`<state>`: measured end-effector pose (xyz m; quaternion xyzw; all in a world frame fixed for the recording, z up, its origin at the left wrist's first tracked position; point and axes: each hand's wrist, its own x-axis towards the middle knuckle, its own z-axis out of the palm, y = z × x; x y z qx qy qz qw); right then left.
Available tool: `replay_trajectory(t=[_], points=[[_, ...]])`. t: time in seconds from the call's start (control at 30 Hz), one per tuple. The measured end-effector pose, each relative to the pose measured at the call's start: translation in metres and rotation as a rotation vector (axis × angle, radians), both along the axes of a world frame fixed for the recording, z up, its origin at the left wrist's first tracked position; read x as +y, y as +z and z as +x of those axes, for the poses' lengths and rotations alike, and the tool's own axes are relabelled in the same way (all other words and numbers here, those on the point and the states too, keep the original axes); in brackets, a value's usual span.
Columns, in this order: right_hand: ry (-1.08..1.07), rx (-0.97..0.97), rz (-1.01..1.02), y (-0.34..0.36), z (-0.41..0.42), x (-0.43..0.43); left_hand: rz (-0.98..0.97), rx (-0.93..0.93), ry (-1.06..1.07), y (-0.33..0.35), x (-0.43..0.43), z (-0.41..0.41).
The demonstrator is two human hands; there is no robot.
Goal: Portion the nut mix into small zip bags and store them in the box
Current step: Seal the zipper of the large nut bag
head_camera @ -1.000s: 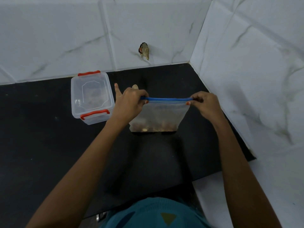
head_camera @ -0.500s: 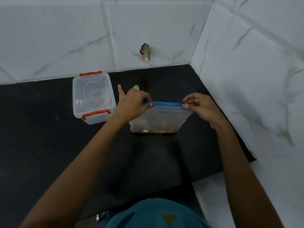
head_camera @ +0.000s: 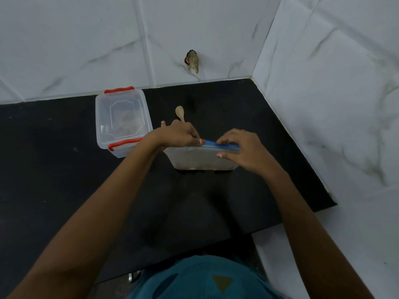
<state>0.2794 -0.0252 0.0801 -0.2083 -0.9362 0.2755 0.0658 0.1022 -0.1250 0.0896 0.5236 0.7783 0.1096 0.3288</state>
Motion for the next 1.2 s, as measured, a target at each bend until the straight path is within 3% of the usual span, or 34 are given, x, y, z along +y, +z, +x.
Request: replay_trajectory(t=[0.17, 0.23, 0.3, 0.37, 0.47, 0.6, 0.77, 1.07, 1.2], points=[[0.067, -0.022, 0.106, -0.005, -0.001, -0.006, -0.082, -0.203, -0.023, -0.002, -0.003, -0.001], [0.071, -0.024, 0.151, -0.007, -0.001, -0.006, -0.003, -0.051, -0.016, -0.009, -0.004, 0.002], [0.048, -0.018, 0.163, -0.009, -0.001, -0.007, 0.197, 0.124, 0.020, -0.018, -0.008, 0.008], [0.026, -0.034, 0.138, -0.010, -0.003, -0.006, 0.381, 0.197, 0.021, -0.022, -0.017, 0.017], [0.036, -0.062, 0.057, -0.010, -0.004, -0.003, 0.462, 0.314, -0.047, -0.030, -0.027, 0.025], [0.008, -0.080, -0.142, -0.012, -0.009, 0.002, 0.384, 0.187, 0.023, -0.032, -0.026, 0.024], [-0.105, -0.038, -0.413, -0.012, -0.014, 0.009, 0.284, 0.162, 0.043, -0.033, -0.017, 0.022], [-0.039, -0.052, -0.268, -0.014, -0.014, 0.009, 0.065, -0.247, 0.078, -0.030, -0.004, 0.003], [-0.034, -0.101, -0.153, -0.017, -0.011, 0.003, -0.019, -0.311, 0.079, -0.031, -0.001, -0.002]])
